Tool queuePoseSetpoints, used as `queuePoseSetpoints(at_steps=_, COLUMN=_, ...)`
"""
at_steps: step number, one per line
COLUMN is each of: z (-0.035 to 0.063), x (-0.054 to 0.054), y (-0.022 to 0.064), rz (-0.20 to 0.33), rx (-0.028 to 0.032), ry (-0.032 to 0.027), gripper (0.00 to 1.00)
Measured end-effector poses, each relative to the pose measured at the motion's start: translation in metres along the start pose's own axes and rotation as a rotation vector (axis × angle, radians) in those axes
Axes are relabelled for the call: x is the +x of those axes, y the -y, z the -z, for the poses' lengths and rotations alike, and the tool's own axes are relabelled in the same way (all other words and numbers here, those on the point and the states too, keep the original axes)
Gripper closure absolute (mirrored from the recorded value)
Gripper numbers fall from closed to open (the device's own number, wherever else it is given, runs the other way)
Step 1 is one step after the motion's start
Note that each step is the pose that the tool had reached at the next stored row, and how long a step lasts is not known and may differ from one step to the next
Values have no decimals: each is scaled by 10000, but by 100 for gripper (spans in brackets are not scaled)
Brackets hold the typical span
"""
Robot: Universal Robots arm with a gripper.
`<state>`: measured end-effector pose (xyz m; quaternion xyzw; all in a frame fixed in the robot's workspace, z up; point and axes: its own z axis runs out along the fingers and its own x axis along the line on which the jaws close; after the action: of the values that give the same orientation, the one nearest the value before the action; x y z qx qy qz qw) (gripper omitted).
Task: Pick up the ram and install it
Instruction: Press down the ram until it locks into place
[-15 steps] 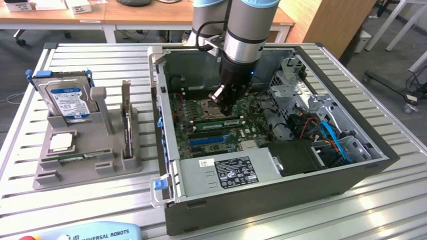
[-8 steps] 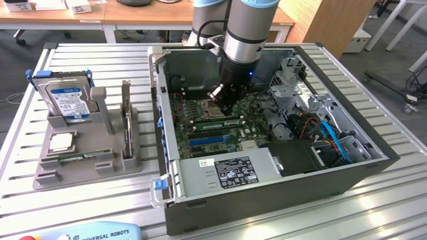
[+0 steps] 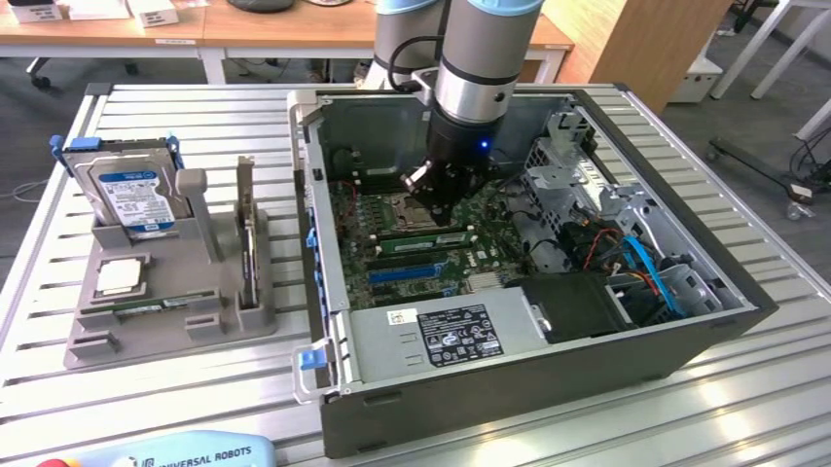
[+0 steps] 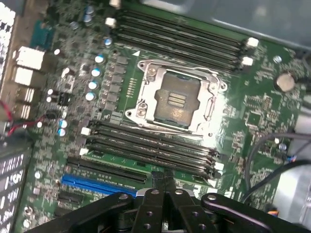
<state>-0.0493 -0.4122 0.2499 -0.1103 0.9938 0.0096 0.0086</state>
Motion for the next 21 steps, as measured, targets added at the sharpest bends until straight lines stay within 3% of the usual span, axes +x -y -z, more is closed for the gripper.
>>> queuePoseSetpoints(at_steps=13, z=-5, x=0, y=0, rz=-2257, rx=45, ry=39, gripper=90)
queuePoseSetpoints(at_steps=21, z=-5, x=0, y=0, rz=-2291, rx=45, ry=39, gripper=90)
